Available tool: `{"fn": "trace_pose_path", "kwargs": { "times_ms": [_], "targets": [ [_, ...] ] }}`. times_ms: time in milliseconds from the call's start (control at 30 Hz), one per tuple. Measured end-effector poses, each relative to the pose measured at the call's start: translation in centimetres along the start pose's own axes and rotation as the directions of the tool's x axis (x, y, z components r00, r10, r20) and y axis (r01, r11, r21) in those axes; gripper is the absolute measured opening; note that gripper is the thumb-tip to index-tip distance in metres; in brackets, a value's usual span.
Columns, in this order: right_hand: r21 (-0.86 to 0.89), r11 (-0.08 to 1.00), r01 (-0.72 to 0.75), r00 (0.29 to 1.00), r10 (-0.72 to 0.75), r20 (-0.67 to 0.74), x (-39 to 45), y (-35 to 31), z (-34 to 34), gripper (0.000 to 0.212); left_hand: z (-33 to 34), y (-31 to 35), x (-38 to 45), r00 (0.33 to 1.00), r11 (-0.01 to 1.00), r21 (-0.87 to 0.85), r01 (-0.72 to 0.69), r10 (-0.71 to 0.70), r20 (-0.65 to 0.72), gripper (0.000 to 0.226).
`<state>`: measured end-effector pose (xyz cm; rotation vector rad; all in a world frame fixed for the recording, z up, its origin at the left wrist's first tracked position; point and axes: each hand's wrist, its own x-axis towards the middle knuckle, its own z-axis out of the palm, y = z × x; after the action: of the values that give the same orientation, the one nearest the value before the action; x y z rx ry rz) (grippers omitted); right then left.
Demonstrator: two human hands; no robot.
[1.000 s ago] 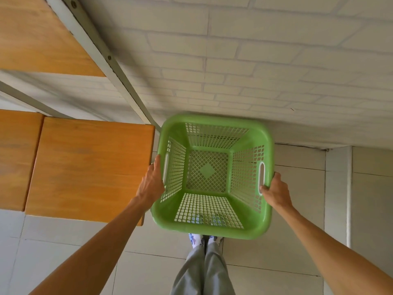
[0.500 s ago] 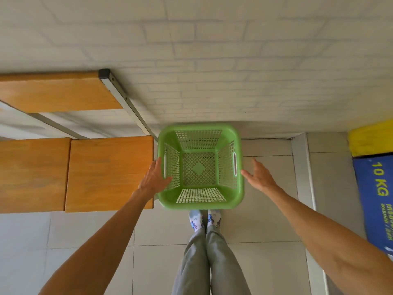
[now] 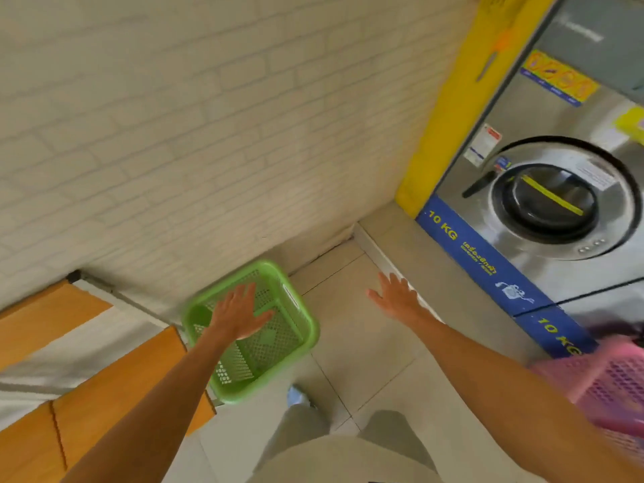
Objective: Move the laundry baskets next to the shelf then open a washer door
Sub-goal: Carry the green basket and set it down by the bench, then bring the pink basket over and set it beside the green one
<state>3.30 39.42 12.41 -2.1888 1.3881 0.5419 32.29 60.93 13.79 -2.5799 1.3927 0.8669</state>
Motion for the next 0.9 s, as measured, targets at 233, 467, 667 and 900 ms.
{"fn": "trace_pose_path", "kwargs": {
  "times_ms": [233, 467, 667, 900],
  "targets": [
    [0.25, 0.92, -0.3, 0.941, 0.328, -0.078, -10.0, 19.6, -1.4, 0.068, 1.0, 22.5, 0.6, 0.947, 0.926, 0.198, -0.321, 0.311, 0.081, 0.093],
    [0.442, 0.743, -0.503, 0.802, 0.592, -0.084, -23.7, 43.3, 2.0, 0.067, 10.5, 47.7, -3.7, 0.812, 0.764, 0.275, -0.584, 0.555, 0.181, 0.091],
    [0.536, 0.535, -0.653, 0.624, 0.781, -0.02, -34.0, 61.0, 8.6, 0.079, 17.5, 66.0, -9.9, 0.66, 0.603, 0.269, -0.751, 0.705, 0.262, 0.091],
    [0.606, 0.383, -0.697, 0.535, 0.84, 0.084, -39.4, 67.4, 7.1, 0.072, 21.1, 77.4, -11.6, 0.541, 0.494, 0.219, -0.841, 0.767, 0.345, 0.088]
  ]
}}
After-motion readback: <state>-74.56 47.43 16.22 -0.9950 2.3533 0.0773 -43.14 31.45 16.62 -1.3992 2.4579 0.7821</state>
